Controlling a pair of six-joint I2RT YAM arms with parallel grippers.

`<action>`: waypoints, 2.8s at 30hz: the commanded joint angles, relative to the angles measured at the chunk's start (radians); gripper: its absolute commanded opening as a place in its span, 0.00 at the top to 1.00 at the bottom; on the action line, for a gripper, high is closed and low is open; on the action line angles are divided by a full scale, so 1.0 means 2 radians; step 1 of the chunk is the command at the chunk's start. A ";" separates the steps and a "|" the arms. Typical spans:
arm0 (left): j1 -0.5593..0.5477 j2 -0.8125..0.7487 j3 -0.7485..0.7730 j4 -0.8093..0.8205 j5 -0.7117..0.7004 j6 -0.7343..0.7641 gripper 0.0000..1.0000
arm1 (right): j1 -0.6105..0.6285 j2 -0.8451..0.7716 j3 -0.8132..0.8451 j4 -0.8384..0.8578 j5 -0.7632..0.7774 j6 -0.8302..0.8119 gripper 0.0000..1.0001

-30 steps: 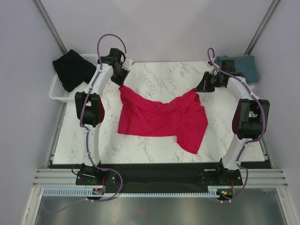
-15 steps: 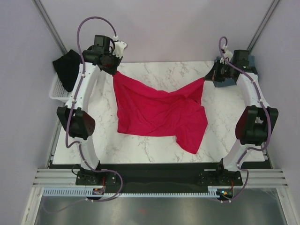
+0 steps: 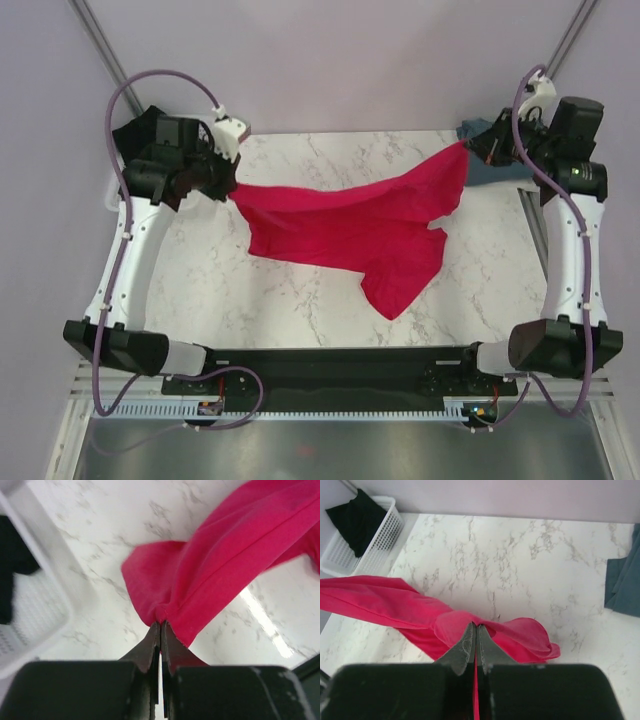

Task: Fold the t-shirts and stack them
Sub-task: Flatten the tshirt out

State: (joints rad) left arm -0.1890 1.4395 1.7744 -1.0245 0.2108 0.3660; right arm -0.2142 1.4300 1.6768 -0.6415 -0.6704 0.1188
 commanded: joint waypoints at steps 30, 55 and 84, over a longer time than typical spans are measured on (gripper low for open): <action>0.002 0.148 -0.287 -0.008 0.106 -0.116 0.50 | 0.040 0.037 -0.209 0.039 -0.003 0.005 1.00; -0.003 0.180 -0.281 -0.012 0.116 -0.116 0.54 | 0.040 0.046 -0.201 0.041 0.003 0.002 1.00; -0.011 0.152 -0.233 -0.015 0.105 -0.099 0.98 | 0.040 0.047 -0.192 0.044 0.012 -0.002 1.00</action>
State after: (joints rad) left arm -0.2054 1.8248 1.2255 -1.0538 0.4198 0.1539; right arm -0.1364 1.5337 1.2556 -0.5861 -0.6529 0.1268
